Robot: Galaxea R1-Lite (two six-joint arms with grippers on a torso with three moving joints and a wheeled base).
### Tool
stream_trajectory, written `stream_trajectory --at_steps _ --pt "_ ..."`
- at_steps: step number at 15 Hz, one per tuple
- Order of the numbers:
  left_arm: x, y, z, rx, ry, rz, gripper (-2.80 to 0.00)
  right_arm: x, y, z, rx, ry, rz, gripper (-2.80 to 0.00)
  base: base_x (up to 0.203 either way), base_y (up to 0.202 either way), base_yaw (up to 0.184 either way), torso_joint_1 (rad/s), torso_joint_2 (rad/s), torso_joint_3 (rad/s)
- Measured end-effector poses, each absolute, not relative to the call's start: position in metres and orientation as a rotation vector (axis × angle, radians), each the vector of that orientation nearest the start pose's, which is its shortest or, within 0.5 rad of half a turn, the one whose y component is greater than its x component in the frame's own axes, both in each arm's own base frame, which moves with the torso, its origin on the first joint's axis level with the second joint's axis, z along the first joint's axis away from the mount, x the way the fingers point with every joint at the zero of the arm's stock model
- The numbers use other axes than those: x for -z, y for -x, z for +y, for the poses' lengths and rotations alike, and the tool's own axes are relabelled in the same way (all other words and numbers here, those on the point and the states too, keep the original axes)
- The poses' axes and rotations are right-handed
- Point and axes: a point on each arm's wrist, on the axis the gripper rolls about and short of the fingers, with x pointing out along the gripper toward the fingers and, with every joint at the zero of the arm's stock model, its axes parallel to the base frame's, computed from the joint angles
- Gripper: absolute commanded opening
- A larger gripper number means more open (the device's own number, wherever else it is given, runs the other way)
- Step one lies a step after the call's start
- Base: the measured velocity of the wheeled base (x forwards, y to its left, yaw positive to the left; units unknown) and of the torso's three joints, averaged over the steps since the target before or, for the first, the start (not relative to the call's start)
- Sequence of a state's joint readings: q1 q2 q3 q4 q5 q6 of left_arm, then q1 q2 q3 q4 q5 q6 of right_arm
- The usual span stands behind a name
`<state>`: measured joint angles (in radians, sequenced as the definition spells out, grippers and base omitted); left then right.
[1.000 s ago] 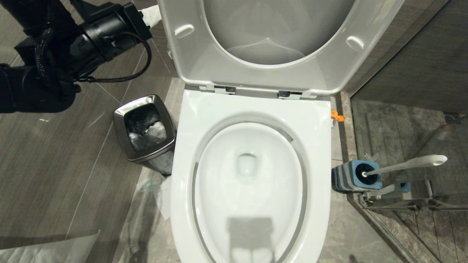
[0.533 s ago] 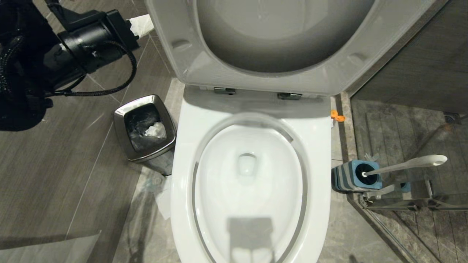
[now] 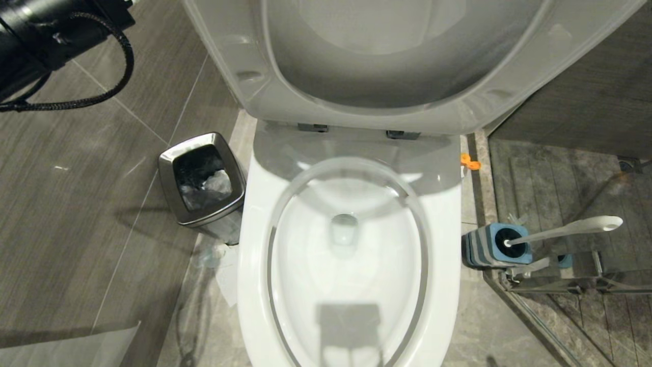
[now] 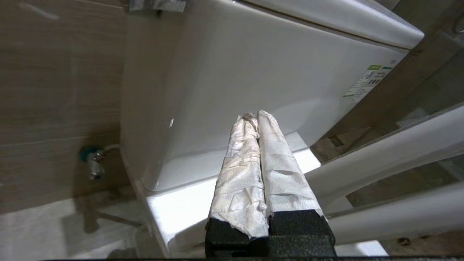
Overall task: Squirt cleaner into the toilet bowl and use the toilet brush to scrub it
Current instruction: Close the toilet lid
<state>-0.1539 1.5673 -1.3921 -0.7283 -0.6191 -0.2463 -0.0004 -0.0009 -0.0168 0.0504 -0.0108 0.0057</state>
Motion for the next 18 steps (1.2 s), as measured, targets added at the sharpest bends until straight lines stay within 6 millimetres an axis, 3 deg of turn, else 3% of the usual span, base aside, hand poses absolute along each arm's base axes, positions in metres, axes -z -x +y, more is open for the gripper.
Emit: stream_trajectory --at_steps 7,9,14,18 --pt "-0.405 -0.237 -0.029 0.742 0.030 -0.493 -2.80 -0.075 0.024 0.000 0.011 -0.006 0.032 -2.80 0.000 0.000 0.000 0.000 0.00 0.000" --pt "-0.407 -0.216 -0.025 0.747 0.041 -0.452 -2.80 -0.075 0.024 0.000 0.011 -0.006 0.033 -2.80 0.000 0.000 0.000 0.000 0.00 0.000" --pt "-0.400 -0.138 -0.016 0.670 0.091 -0.153 -2.80 -0.075 0.024 0.000 0.011 -0.006 0.033 -2.80 0.000 0.000 0.000 0.001 0.00 0.030" --pt "-0.399 -0.111 -0.014 0.646 0.090 -0.125 -2.80 -0.075 0.024 0.000 0.011 -0.006 0.033 -2.80 0.000 0.000 0.000 0.000 0.00 0.111"
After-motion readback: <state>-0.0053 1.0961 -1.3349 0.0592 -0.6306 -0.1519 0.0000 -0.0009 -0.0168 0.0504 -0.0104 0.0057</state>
